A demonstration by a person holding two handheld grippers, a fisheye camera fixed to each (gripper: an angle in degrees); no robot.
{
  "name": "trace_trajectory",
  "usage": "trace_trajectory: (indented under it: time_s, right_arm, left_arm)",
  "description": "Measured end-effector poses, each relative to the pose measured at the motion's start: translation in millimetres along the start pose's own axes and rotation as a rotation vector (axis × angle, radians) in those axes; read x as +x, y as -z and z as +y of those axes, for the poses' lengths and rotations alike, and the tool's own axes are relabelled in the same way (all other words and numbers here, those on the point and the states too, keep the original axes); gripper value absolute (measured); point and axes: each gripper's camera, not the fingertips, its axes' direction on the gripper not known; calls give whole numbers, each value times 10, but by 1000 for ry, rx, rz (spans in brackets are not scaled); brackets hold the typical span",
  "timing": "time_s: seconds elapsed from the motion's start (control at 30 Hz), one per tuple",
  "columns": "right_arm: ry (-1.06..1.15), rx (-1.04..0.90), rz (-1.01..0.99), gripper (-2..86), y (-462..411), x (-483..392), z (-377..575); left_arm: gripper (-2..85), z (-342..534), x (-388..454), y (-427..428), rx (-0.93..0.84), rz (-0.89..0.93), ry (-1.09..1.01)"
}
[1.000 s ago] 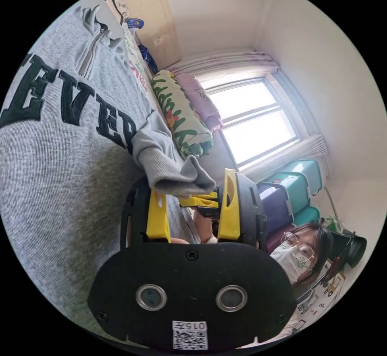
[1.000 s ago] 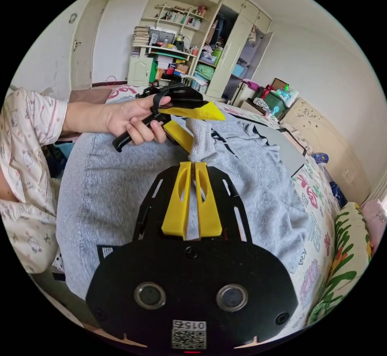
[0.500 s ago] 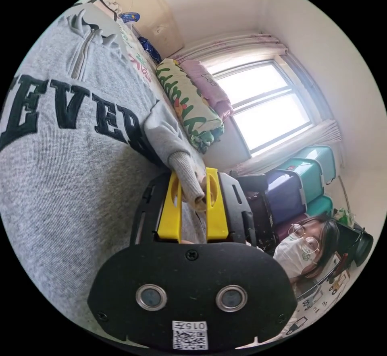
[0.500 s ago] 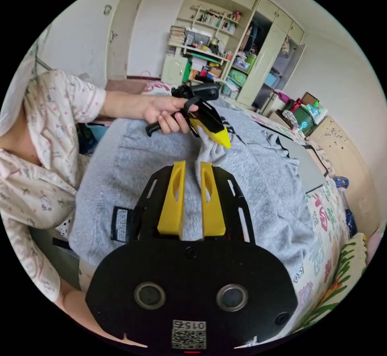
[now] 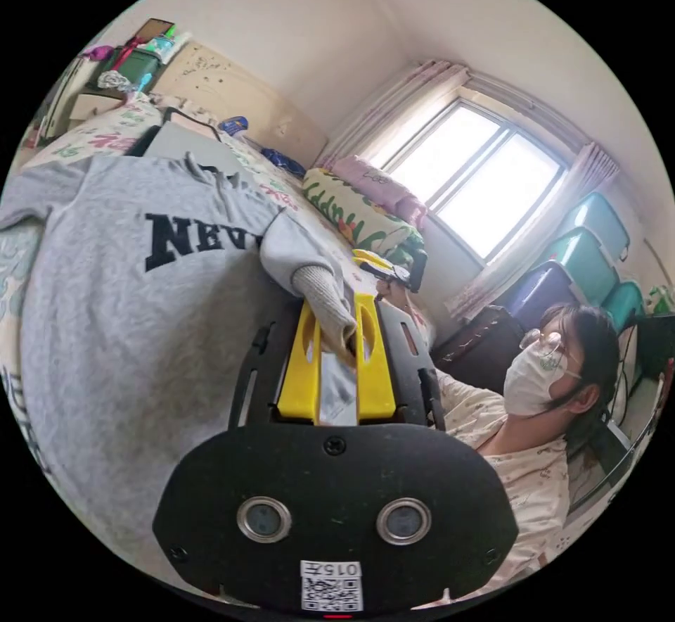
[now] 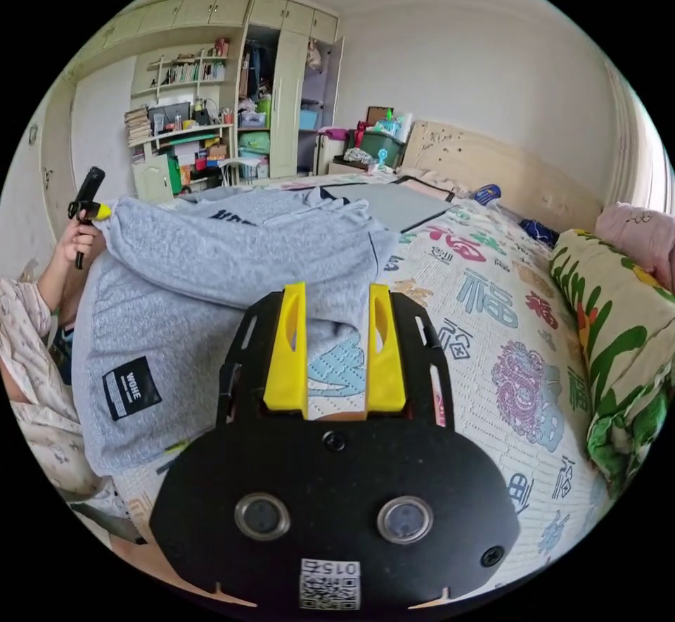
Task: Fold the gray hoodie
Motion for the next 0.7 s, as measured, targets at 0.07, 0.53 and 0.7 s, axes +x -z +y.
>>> trace_trajectory:
  time_s: [0.07, 0.53, 0.7]
  right_arm:
    - [76, -75, 22, 129, -263, -81, 25]
    - [209, -248, 297, 8, -1138, -10, 330]
    - [204, -239, 281, 9, -1183, 183, 495]
  left_arm:
    - [72, 324, 50, -47, -9, -11, 15]
    - [63, 1800, 787, -799, -95, -172, -5]
    - [106, 2371, 1575, -912, -40, -352, -230]
